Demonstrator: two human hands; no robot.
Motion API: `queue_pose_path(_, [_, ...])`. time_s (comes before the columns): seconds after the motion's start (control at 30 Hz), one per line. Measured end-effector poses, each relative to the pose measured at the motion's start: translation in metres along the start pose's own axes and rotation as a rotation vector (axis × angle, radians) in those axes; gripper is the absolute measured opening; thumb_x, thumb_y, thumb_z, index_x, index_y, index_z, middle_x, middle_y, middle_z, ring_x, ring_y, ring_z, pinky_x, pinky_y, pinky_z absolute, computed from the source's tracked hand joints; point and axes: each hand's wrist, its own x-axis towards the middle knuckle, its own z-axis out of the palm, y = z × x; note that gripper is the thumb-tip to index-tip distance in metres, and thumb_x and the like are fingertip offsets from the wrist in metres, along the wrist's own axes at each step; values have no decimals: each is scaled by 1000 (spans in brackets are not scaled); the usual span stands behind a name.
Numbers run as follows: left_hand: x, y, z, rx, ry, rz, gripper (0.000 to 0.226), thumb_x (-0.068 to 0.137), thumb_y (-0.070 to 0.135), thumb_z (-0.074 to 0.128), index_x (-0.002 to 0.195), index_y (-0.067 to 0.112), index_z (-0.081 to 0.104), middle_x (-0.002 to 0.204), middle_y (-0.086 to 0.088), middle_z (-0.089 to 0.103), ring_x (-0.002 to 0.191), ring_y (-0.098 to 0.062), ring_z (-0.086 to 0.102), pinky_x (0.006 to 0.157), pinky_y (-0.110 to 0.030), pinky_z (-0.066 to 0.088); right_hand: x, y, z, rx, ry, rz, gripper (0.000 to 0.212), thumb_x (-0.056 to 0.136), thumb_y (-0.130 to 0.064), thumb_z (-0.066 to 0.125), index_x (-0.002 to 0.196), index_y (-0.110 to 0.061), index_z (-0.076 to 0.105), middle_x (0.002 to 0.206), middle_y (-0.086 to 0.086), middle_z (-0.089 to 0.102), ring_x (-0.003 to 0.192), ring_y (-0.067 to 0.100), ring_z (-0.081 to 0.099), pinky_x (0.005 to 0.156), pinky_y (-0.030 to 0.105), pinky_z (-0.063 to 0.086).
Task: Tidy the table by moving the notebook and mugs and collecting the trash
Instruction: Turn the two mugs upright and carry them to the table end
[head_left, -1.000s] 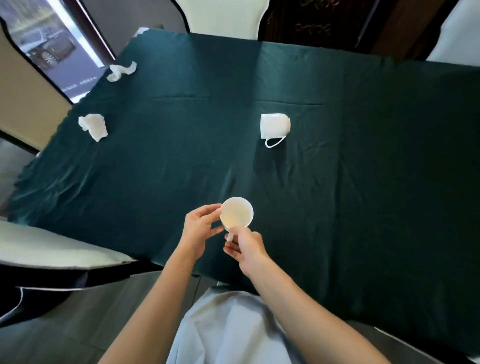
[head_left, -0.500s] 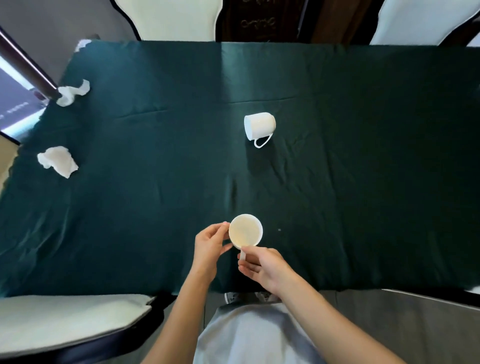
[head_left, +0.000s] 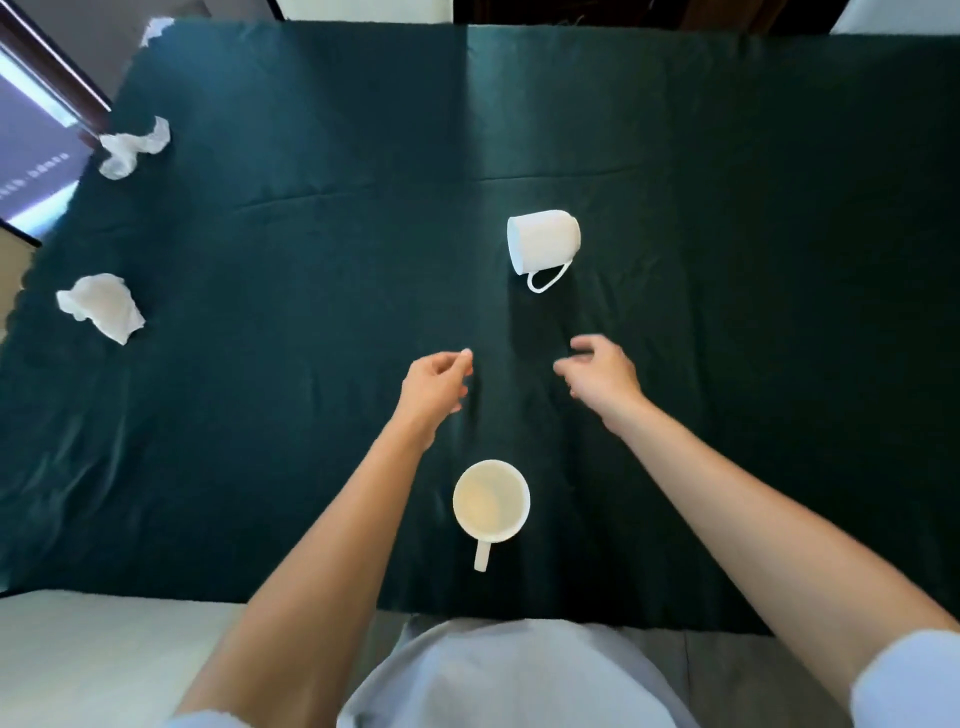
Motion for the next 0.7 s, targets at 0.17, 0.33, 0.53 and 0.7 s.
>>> queue_pose_path(0.17, [64, 55, 9, 82, 36, -16, 28, 101, 49, 55, 106, 26, 69, 99, 4, 67, 78, -17, 61, 70, -32, 54, 60, -60, 5, -109, 25, -212, 75, 87, -33, 70, 153, -19, 38, 145, 14, 49, 136, 30, 47, 109, 35, 38])
queue_pose_path(0.33, [108, 98, 37, 64, 31, -82, 54, 104, 53, 45, 149, 24, 51, 146, 6, 56, 127, -21, 57, 98, -44, 56, 107, -93, 21, -172, 10, -255, 108, 78, -52, 78, 161, -26, 13, 156, 15, 21, 140, 37, 32, 114, 41, 36])
queue_pose_path(0.53, [134, 122, 64, 13, 0, -129, 55, 105, 54, 39, 151, 25, 48, 146, 9, 52, 133, -23, 53, 104, -47, 54, 139, -105, 30, -272, 102, -318, 94, 80, -43, 79, 157, -35, 26, 165, 17, 13, 137, 44, 31, 108, 44, 39])
queue_pose_path(0.7, [138, 128, 74, -38, -68, -113, 46, 103, 56, 39, 144, 38, 51, 136, 2, 63, 116, -23, 63, 84, -38, 58, 155, -99, 18, -203, 7, -341, 98, 83, -37, 73, 162, -37, 15, 168, 9, 20, 139, 43, 32, 109, 37, 35])
